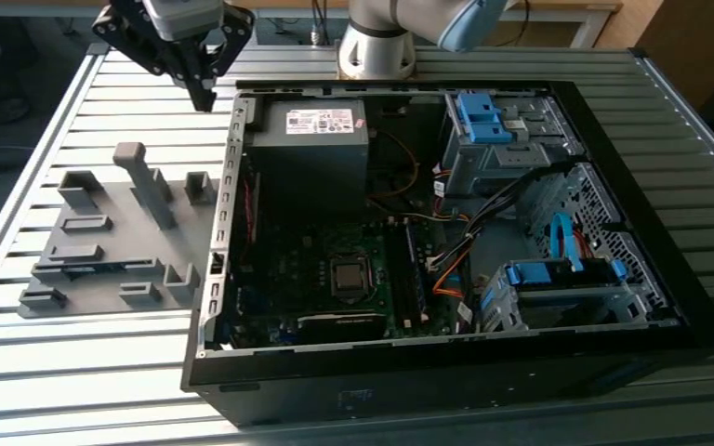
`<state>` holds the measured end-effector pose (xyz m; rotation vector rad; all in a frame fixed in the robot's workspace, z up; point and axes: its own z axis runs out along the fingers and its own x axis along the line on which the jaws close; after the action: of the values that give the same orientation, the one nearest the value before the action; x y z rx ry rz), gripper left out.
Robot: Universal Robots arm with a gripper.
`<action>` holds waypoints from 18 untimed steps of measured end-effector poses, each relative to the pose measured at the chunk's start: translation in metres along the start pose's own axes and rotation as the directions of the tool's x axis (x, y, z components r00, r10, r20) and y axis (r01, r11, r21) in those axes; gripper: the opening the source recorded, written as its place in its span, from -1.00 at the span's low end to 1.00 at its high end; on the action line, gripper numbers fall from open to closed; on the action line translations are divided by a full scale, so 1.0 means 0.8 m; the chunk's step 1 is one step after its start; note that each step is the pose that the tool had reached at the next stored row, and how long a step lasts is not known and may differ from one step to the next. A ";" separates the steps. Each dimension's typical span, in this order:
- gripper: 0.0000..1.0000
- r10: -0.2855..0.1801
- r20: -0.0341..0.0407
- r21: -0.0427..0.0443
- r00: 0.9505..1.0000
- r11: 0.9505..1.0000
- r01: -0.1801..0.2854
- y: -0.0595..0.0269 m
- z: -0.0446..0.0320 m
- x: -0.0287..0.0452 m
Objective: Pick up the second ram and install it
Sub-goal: 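Reach for the second ram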
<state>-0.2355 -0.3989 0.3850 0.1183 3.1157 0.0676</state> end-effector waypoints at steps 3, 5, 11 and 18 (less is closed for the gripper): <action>-0.79 0.000 0.000 0.000 1.000 1.000 0.000 0.000 0.0003 0.0028; -0.79 0.000 -0.001 0.000 1.000 1.000 0.000 0.000 0.0006 0.0047; -0.79 0.000 -0.001 0.000 1.000 1.000 0.000 -0.001 0.0013 0.0103; -0.79 0.000 -0.002 0.000 1.000 1.000 0.000 -0.001 0.0020 0.0175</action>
<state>-0.2494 -0.3989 0.3831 0.1184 3.1178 0.0674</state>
